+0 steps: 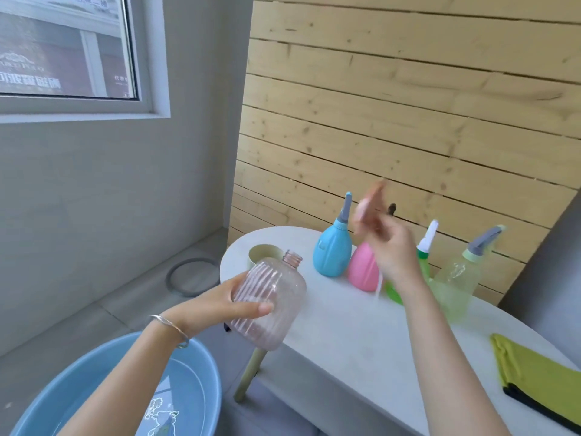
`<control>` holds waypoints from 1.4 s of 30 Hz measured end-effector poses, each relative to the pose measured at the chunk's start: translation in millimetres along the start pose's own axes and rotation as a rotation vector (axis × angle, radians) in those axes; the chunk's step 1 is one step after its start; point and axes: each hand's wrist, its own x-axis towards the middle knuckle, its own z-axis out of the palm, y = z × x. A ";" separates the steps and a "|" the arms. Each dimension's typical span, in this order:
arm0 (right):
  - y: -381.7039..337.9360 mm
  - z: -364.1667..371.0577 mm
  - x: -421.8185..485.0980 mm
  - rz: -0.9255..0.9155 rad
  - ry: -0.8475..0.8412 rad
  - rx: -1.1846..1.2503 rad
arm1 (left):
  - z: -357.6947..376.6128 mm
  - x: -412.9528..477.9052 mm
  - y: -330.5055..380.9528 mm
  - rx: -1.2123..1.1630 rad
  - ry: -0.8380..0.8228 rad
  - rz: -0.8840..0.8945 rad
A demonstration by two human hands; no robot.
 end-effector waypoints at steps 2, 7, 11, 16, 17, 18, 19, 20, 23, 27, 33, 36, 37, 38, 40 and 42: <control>29.6 16.1 -10.8 0.147 -0.168 -0.258 | -0.2 -1.2 -1.4 -0.022 0.059 0.014; 80.3 39.5 -37.1 0.272 -0.265 -0.679 | -3.9 -5.7 -5.7 -0.019 0.131 0.034; 93.9 47.9 -47.5 0.270 -0.287 -0.710 | -8.0 -6.7 -8.1 -0.040 0.200 0.048; 104.3 52.9 -56.9 0.286 -0.307 -0.714 | -4.0 -5.1 -11.4 -0.037 0.289 0.055; 105.3 51.9 -57.8 0.298 -0.303 -0.709 | -3.3 -5.3 -11.3 -0.038 0.299 0.057; 106.5 51.0 -58.2 0.304 -0.304 -0.710 | -3.4 -5.4 -11.5 -0.043 0.307 0.059; 107.0 49.9 -57.8 0.304 -0.310 -0.712 | -3.5 -5.4 -11.7 -0.047 0.312 0.060; 107.6 49.1 -57.0 0.300 -0.324 -0.720 | -3.8 -5.4 -12.5 -0.051 0.314 0.061; 106.4 44.5 -53.0 0.261 -0.401 -0.789 | -6.1 -4.2 -15.9 -0.093 0.342 0.058; 86.9 50.4 -45.3 0.161 -0.384 -0.808 | -12.8 -4.0 -22.0 -0.205 0.407 0.069; 51.5 105.7 -50.8 0.537 -0.271 -0.315 | -17.0 -11.7 -30.0 -0.228 0.458 0.069; 54.9 126.7 -57.4 0.758 -0.283 -0.070 | -20.6 -18.4 -32.2 -0.257 0.508 0.074; 59.3 131.4 -58.6 0.782 -0.276 0.014 | -23.7 -22.8 -32.0 -0.257 0.525 0.075; 60.6 133.7 -59.3 0.790 -0.252 0.040 | -26.5 -26.0 -31.8 -0.252 0.538 0.077; 61.7 141.5 -63.9 0.805 -0.168 0.056 | -34.6 -39.2 -34.4 -0.240 0.585 0.078; 59.5 148.4 -66.5 0.782 -0.041 0.067 | -45.1 -52.8 -39.8 -0.235 0.637 0.060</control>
